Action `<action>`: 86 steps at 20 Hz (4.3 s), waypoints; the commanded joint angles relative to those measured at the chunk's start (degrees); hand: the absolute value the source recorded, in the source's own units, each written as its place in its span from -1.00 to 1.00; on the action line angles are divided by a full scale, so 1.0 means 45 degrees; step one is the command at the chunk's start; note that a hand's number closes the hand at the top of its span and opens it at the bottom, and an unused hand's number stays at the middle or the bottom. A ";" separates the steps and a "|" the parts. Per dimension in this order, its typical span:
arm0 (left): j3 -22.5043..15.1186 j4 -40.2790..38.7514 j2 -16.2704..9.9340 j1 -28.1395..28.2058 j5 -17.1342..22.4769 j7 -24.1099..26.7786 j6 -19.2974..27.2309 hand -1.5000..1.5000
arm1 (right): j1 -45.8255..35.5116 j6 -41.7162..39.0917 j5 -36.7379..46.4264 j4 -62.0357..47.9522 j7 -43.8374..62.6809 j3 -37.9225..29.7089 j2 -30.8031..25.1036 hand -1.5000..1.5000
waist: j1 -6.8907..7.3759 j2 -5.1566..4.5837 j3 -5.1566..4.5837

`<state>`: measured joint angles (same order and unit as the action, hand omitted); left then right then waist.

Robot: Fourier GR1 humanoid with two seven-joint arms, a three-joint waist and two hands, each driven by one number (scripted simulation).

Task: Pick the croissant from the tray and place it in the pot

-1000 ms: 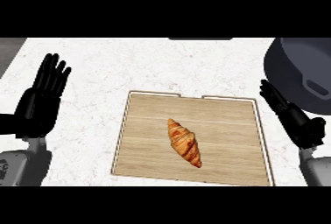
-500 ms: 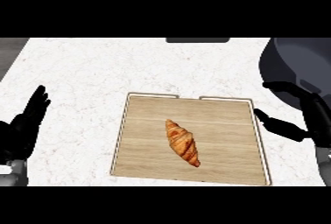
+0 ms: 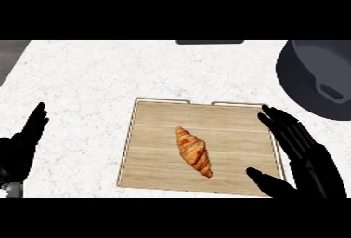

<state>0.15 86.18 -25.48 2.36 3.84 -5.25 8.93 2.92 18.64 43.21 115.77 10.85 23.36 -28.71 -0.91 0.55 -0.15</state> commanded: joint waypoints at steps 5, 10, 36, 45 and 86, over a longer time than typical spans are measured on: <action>-0.0268 0.0212 0.0288 0.0709 -0.0383 0.0530 -0.0117 0.00 | -0.1787 -0.5410 0.2651 0.2780 0.5920 0.2300 0.0927 -1.00 | 0.0322 -0.0066 -0.0018; -0.0418 0.0256 0.0217 0.0135 -0.0468 0.0064 -0.0257 0.00 | -0.3696 -0.8857 0.2488 0.0698 0.8153 0.3421 0.2145 -1.00 | 0.0581 -0.0131 -0.0042; 0.0118 -0.0385 0.0632 -0.0460 -0.0715 -0.0034 -0.0547 0.00 | -0.7962 -1.2544 0.0121 -0.6066 1.3083 0.3834 0.6366 -1.00 | 0.0307 -0.0119 0.0020; 0.0642 0.0961 0.0419 -0.0018 -0.0615 -0.0904 -0.0611 0.00 | -0.7333 -1.1579 0.0261 -0.7273 1.2778 0.4130 0.6367 -1.00 | 0.0298 -0.0088 0.0038; 0.1164 0.1045 0.1607 -0.0028 -0.1903 -0.0667 -0.1419 0.00 | -0.9310 -0.7050 0.1597 -1.1315 0.5510 -0.2332 0.2546 1.00 | 0.0444 -0.0169 0.0046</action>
<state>5.08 89.14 -17.39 1.86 -4.82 -7.69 3.39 -35.97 -19.69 47.05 68.26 38.27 15.57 -14.56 0.55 -0.24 0.05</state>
